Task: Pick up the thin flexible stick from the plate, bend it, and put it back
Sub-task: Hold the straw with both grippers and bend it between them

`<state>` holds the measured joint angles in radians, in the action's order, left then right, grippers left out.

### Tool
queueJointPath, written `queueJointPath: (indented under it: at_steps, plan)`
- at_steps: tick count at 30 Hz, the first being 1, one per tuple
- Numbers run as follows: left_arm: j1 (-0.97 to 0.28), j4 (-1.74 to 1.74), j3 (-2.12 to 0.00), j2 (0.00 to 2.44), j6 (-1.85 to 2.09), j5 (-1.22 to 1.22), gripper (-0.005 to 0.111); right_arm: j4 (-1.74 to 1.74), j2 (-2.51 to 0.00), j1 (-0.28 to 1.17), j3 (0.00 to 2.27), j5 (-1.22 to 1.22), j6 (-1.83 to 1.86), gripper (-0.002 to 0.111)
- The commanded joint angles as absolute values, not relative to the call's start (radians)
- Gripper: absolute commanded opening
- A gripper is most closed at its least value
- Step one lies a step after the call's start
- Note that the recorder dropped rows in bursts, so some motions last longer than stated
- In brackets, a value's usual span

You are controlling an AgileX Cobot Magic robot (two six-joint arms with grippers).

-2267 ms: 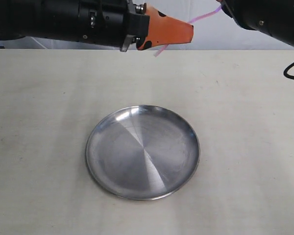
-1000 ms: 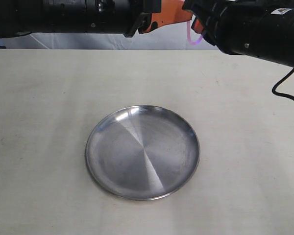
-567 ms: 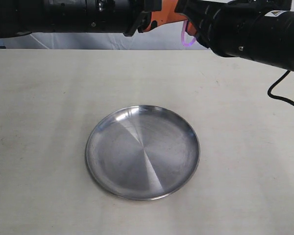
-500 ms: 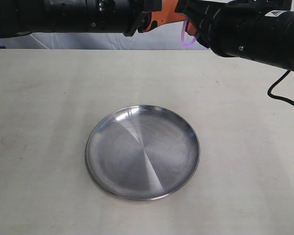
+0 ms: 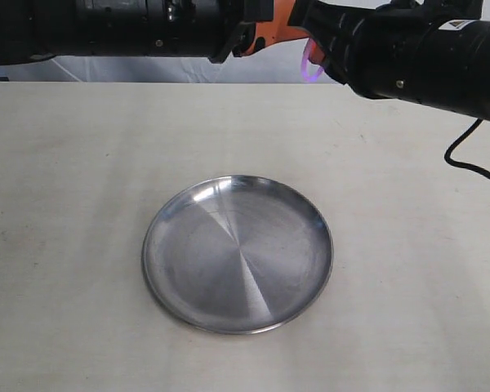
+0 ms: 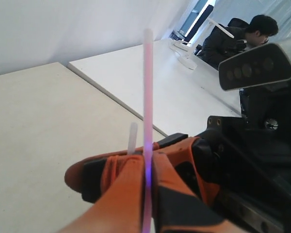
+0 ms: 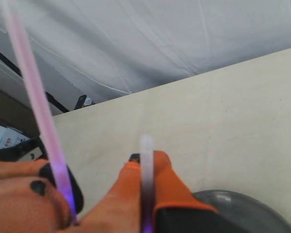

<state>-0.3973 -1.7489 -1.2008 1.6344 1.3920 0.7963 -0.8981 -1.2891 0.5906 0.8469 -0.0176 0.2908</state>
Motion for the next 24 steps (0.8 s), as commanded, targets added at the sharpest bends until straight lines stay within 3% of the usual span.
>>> queueJointPath:
  at_steps: [1, 24]
  plan:
    - [-0.405, -1.740, -1.204, 1.635, 1.393, 0.781, 0.000, -0.881, -1.285, 0.601, 0.852, 0.012, 0.297, -0.001]
    - [-0.405, -1.697, -1.204, 1.635, 1.384, 0.741, 0.000, -0.880, -1.285, 0.601, 0.852, 0.036, 0.297, -0.001]
